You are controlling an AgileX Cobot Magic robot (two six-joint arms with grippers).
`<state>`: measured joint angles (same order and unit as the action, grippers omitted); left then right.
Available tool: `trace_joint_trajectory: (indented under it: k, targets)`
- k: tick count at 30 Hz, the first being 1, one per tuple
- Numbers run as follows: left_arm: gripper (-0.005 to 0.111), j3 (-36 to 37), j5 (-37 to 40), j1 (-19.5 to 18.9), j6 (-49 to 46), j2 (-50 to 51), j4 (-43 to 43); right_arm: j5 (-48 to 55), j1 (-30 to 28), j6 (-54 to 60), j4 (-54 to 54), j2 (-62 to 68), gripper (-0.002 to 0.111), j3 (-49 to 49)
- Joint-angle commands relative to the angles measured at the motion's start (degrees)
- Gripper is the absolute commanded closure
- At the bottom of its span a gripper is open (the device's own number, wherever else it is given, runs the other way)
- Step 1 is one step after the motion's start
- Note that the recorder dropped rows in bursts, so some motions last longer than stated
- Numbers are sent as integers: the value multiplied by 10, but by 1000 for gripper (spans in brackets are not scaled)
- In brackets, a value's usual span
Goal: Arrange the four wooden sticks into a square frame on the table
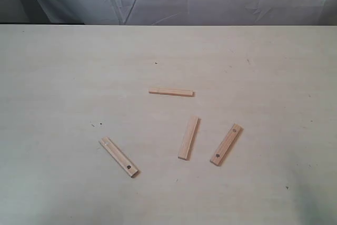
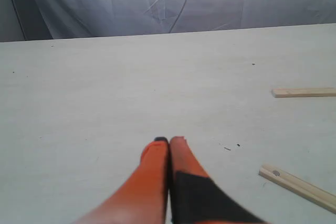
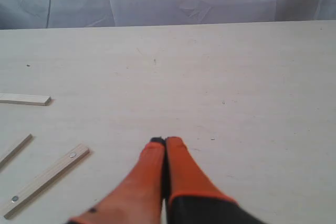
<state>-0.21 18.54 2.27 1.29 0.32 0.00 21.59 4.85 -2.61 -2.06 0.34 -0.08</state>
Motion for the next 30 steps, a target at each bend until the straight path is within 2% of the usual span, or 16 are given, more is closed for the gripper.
trace_joint_trajectory:
  k: [1,24,26,30]
  targets:
    - [107,2,-6,4,0,-3,0,-8,-3,0,-1,-3,108,1]
    - [107,2,-6,7,0,-3,0,-7,-3,0,-1,-3,108,1]
    - [107,2,-6,7,0,-3,36,-7,-3,0,-1,-3,108,1]
    - [107,2,-32,7,0,-3,48,-7,-3,0,-1,-3,108,1]
